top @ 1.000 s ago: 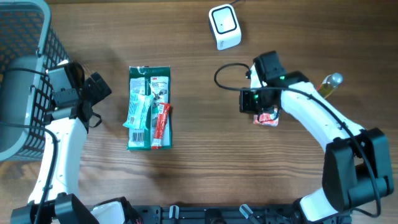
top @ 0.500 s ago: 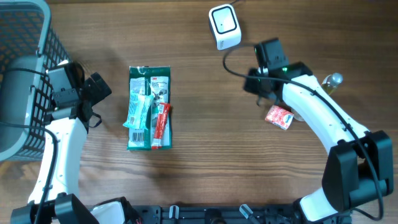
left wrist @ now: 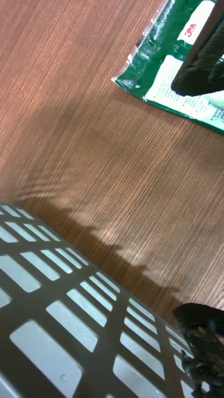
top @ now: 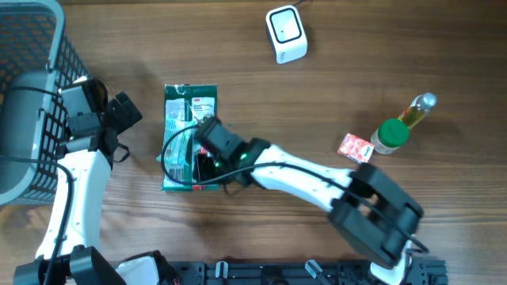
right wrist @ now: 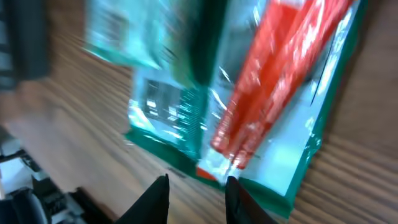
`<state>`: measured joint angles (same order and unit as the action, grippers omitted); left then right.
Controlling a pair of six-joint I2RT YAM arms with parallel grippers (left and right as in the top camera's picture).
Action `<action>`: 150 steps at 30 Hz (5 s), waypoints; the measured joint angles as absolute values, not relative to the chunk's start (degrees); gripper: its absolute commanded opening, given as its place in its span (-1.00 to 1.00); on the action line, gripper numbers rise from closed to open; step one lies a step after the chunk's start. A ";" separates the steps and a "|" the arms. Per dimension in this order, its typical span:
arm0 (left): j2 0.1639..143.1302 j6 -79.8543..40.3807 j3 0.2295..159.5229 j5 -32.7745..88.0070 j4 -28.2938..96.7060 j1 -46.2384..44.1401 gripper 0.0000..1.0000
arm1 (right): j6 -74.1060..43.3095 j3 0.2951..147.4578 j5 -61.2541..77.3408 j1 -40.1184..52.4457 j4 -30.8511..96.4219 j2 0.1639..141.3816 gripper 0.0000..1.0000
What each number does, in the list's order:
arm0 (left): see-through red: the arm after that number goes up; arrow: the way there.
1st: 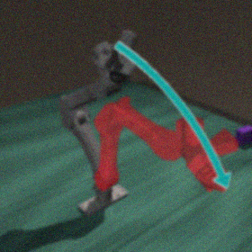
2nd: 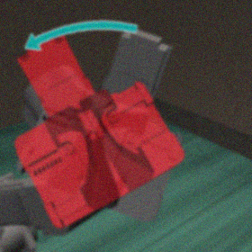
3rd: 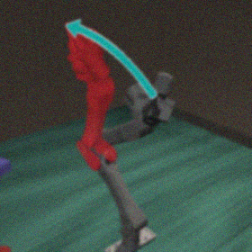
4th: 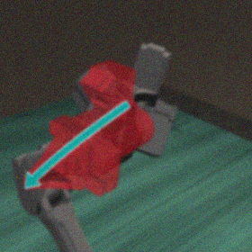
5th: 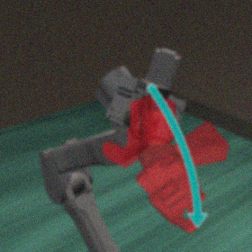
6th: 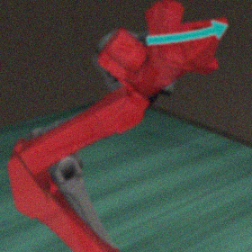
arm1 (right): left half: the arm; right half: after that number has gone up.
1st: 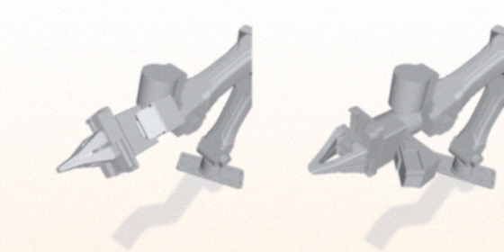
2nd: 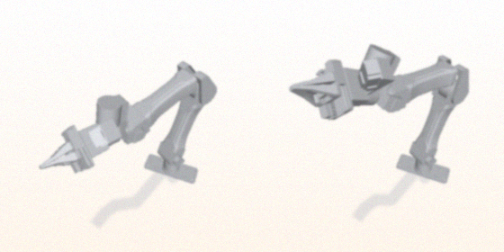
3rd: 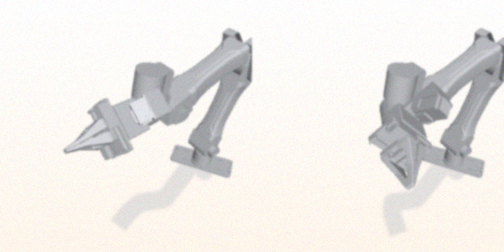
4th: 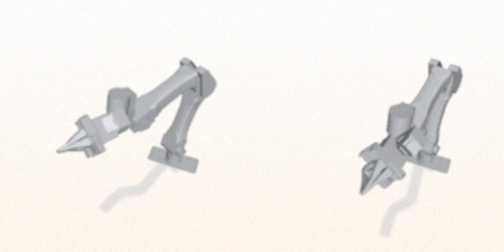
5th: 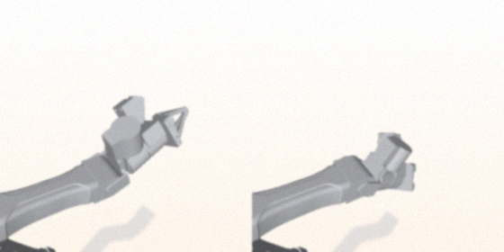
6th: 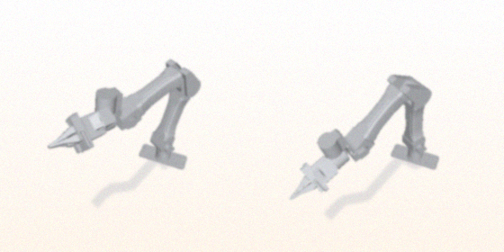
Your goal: Scan the item barcode
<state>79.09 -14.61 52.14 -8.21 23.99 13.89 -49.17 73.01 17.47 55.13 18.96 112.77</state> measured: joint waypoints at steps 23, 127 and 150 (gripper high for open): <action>79.09 -14.61 52.14 -8.23 23.97 13.89 1.00 | -18.87 73.32 19.27 49.76 38.37 113.62 -0.91; 79.09 -14.61 52.14 -8.21 23.97 13.89 1.00 | -14.83 54.46 15.00 33.10 28.91 82.30 -0.92; 79.09 -14.61 52.14 -8.21 24.01 13.89 1.00 | 29.89 87.42 -24.75 23.83 33.69 97.60 -0.91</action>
<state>79.09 -14.61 52.14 -8.21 24.01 13.89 29.89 87.42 -24.75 23.83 33.69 97.60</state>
